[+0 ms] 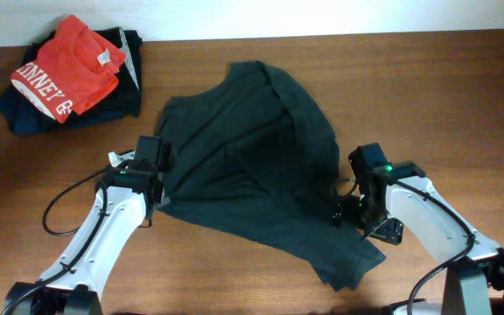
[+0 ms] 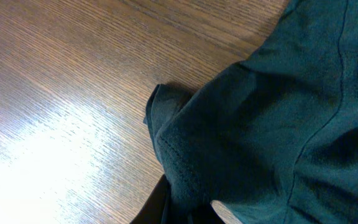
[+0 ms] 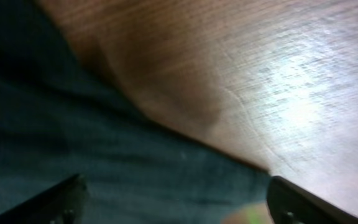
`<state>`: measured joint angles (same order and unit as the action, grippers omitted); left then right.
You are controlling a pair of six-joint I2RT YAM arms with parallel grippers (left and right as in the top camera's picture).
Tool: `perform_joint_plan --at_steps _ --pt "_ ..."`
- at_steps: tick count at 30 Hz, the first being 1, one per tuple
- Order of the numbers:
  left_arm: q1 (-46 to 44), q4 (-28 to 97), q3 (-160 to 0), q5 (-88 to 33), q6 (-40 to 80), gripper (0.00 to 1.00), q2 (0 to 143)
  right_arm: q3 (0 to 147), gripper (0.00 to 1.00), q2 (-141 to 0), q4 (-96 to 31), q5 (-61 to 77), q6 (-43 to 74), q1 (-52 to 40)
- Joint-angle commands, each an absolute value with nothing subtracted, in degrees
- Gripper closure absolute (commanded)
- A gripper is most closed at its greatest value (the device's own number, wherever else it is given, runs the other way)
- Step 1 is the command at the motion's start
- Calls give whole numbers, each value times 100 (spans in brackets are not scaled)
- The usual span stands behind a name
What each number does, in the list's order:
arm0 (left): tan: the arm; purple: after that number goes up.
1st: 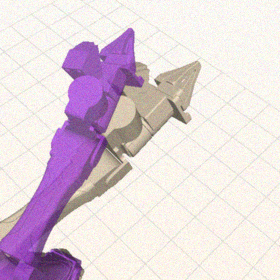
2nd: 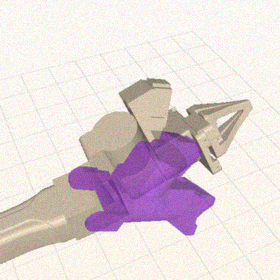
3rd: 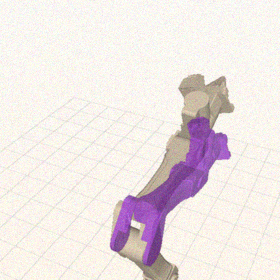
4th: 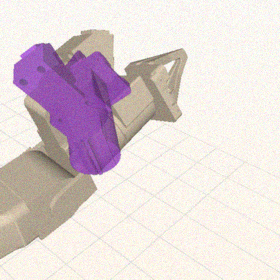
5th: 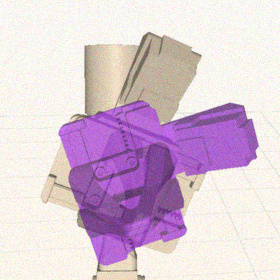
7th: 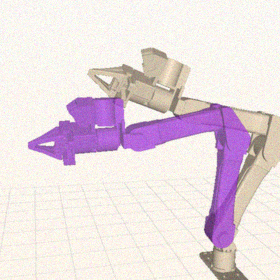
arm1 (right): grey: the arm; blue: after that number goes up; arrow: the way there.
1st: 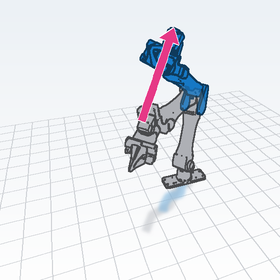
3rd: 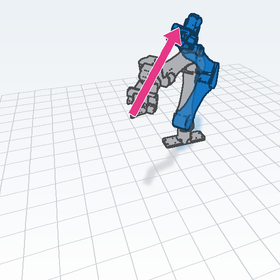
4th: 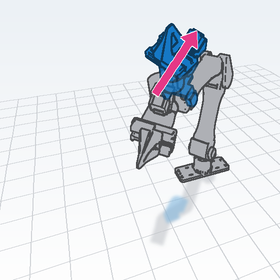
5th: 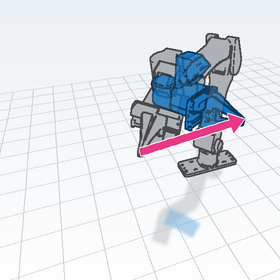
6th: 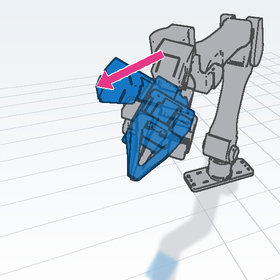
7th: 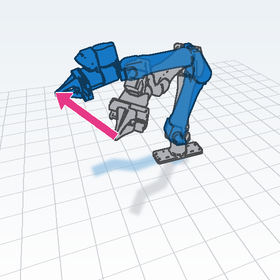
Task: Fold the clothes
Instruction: 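Grasp the right hem corner with the right gripper and pull right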
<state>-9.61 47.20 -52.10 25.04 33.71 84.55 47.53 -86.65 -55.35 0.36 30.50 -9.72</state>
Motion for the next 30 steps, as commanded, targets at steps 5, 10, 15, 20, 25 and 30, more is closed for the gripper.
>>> perform_joint_plan --at_steps 5,10,15,20,25,30 --pt "-930 4720 -5253 2460 3428 93 8493 4427 9 -8663 -5312 89 3470 -934" --pt "-930 4720 -5253 2418 3428 93 8493 4368 14 -8661 -5304 -279 4755 -821" --pt "-930 4720 -5253 2418 3428 93 8493 4366 13 -8661 -5310 -340 5306 -145" --pt "-932 4720 -5253 2418 3428 93 8493 4357 13 -8661 -5774 -303 5918 36" --pt "-932 4720 -5253 2418 3428 93 8493 3946 12 -8652 -5437 165 6394 34" --pt "-930 4720 -5253 2416 3428 93 8493 3778 36 -8652 -5002 193 6392 36"
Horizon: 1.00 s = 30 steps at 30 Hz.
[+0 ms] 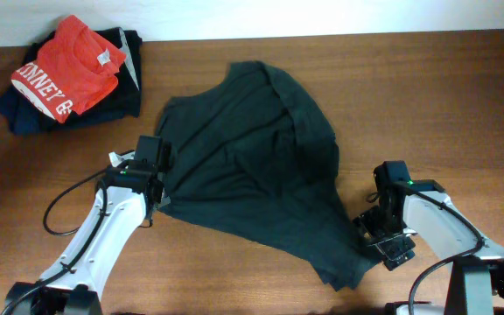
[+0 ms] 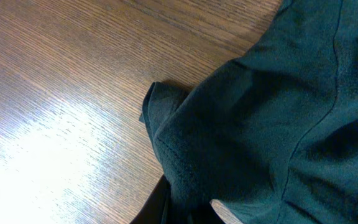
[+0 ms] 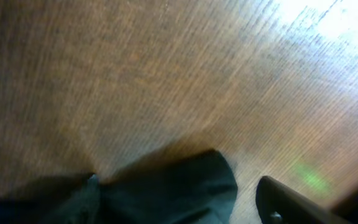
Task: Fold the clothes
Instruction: 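Grasp the right hem corner with the right gripper and pull right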
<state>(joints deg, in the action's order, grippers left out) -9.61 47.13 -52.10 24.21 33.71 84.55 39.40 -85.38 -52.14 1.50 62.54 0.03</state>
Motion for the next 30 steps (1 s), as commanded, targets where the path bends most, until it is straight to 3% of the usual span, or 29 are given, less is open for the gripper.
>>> perform_joint_plan --at_steps 1,2,3,5,14,15,16,17,25,30 --pt "-932 4720 -5253 2418 3428 93 8493 3778 61 -8652 -4960 193 6392 40" --pt "-937 4720 -5253 2418 3428 93 8493 3778 78 -8652 -4921 183 6392 40" --pt "-937 4720 -5253 2418 3428 93 8493 3782 87 -8652 -4923 145 6390 40" --pt "-937 4720 -5253 2418 3428 93 8493 3806 96 -8652 -4923 3 6355 40" --pt "-934 4720 -5253 2418 3428 93 8493 6283 95 -8652 -5378 -497 4080 921" --pt "-934 4720 -5253 2418 3428 93 8493 6563 83 -8652 -5376 -497 3883 1004" --pt "-934 4720 -5253 2418 3428 93 8493 6897 37 -8652 -5382 -493 3544 1059" --pt "-934 4720 -5253 2418 3428 93 8493 7122 1 -8652 -5435 -469 3253 1057" --pt "-934 4720 -5253 2418 3428 93 8493 7157 1 -8663 -7043 187 3048 987" --pt "-934 4724 -5253 2416 3428 93 8493 6672 1 -8663 -7030 401 2657 473"
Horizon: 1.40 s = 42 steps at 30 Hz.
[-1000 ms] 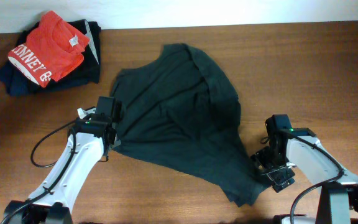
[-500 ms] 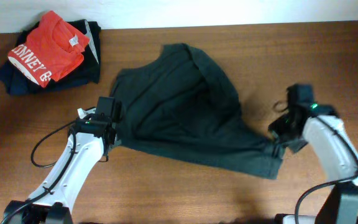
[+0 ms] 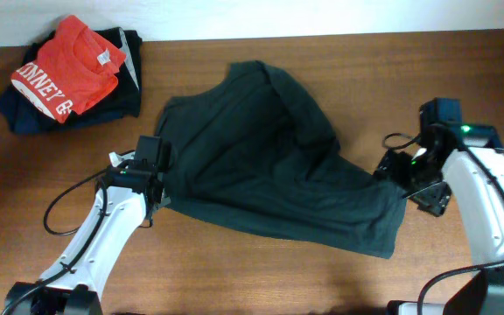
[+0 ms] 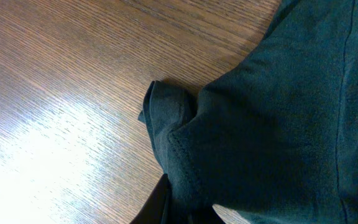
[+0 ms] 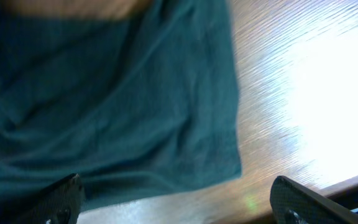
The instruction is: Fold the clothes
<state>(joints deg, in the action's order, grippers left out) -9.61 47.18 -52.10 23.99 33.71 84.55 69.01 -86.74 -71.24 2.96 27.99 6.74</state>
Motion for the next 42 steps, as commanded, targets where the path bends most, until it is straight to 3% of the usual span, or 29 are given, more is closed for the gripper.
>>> perform_joint_plan --at_steps 1,5,9,17,22,24,28,30,33,34,35,36,37,42 --pt "-937 4724 -5253 2416 3428 93 8493 6418 1 -8663 -6801 392 2657 329" --pt "-937 4724 -5253 2410 3428 93 8493 5157 1 -8663 -5201 443 2657 -3" --pt "-937 4716 -5253 2333 3428 93 8493 4941 1 -8663 -4198 854 2657 -10" --pt "-937 4720 -5253 2333 3428 93 8493 4939 1 -8812 -4716 -604 3553 8" --pt "-934 4720 -5253 2333 3428 93 8493 4939 0 -9441 -4521 -731 3562 5" --pt "-937 4720 -5253 2333 3428 93 8493 4939 21 -9738 -4383 -666 3564 5" --pt "-937 4718 -5253 2333 3428 93 8493 5085 96 -9959 -4257 -607 3564 54" --pt "-937 4718 -5253 2333 3428 93 8493 5389 96 -9959 -4261 -609 3540 187" --pt "-937 4716 -5253 2333 3428 93 8493 6130 93 -9959 -4134 -628 3363 412" --pt "-937 4718 -5253 2333 3428 93 8493 6407 83 -9959 -4108 -628 3192 464" --pt "-937 4716 -5253 2333 3428 92 8493 6573 45 -9961 -4110 -628 3074 469" --pt "-937 4716 -5253 2331 3428 93 8493 6757 29 -9961 -4115 -626 2853 464" --pt "-937 4716 -5253 2333 3428 93 8493 6866 5 -9961 -4204 -628 2694 456" --pt "-937 4713 -5253 2333 3428 93 8493 7354 1 -9933 -6097 -104 2615 458"
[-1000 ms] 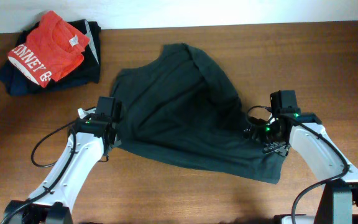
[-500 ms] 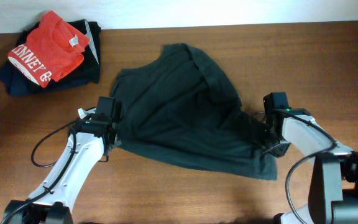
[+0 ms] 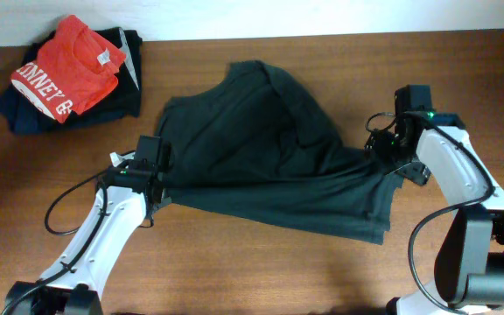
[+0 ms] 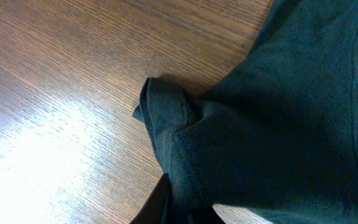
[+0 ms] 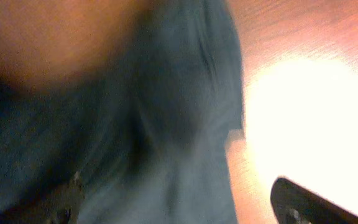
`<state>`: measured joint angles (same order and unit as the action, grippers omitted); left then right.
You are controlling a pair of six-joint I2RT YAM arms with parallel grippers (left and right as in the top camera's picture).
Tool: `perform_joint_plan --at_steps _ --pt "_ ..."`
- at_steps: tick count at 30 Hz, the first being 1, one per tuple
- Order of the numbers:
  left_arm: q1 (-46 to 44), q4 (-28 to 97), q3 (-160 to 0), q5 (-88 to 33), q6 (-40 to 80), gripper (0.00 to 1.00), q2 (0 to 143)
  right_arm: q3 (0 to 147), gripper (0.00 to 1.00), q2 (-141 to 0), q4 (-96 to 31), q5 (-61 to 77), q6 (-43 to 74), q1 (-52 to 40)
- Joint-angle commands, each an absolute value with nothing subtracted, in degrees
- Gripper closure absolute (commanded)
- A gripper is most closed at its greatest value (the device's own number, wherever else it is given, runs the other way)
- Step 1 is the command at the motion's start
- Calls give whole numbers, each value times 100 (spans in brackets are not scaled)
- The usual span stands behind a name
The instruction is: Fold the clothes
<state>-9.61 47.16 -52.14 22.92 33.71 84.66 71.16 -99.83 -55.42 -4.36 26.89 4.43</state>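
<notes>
A dark green shirt (image 3: 261, 166) lies crumpled and spread across the middle of the table. My left gripper (image 3: 153, 178) is at its left edge, shut on a bunched fold of the hem (image 4: 166, 124); in the left wrist view the left gripper (image 4: 185, 208) has its fingers together with the cloth pinched between them. My right gripper (image 3: 390, 159) is over the shirt's right edge. In the blurred right wrist view its fingers (image 5: 294, 199) stand wide apart, and green cloth (image 5: 166, 155) lies below the right gripper (image 5: 179, 199).
A folded red shirt (image 3: 66, 66) lies on a pile of dark garments (image 3: 121, 87) at the back left. The brown wooden table (image 3: 462, 79) shows bare around the green shirt. Its back edge runs along the top of the overhead view.
My right gripper has moved back and a little left, and is now at the shirt's right edge. The shirt's right corner has settled slightly inward. The left gripper still holds the hem.
My left gripper held the shirt's left hem throughout. My right gripper was first over the shirt's right side, then open by its front right corner. Later the corner lay stretched out to the right with the gripper open above it, and now it hovers further back.
</notes>
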Motion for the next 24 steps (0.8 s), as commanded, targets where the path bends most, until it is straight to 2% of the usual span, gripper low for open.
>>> perform_joint_plan --at_steps 1,4,8,13,15,16,20,21,24 --pt "-937 4703 -5253 2331 3428 93 8493 7354 1 -9872 -6335 5 2617 456" --pt "-937 4698 -5253 2331 3428 93 8493 7214 1 -9262 -7137 283 2709 355" --pt "-937 4700 -5253 2333 3428 92 8493 6169 1 -8044 -7067 283 3083 -113" --pt "-937 4700 -5253 2331 3428 93 8493 4163 0 -7393 -5229 554 3581 -106" --pt "-937 4700 -5253 2333 3428 93 8493 3804 4 -7467 -4720 845 3699 -106" --pt "-937 4700 -5253 2333 3426 93 8493 3695 14 -7500 -4550 760 3697 -99" --pt "-937 4700 -5253 2331 3428 93 8493 3684 15 -7526 -4560 620 3691 287" --pt "-937 4700 -5253 2331 3426 93 8493 3662 19 -7533 -4606 620 3603 314" --pt "-937 4700 -5253 2331 3428 93 8493 3623 23 -7533 -4718 628 3607 314"
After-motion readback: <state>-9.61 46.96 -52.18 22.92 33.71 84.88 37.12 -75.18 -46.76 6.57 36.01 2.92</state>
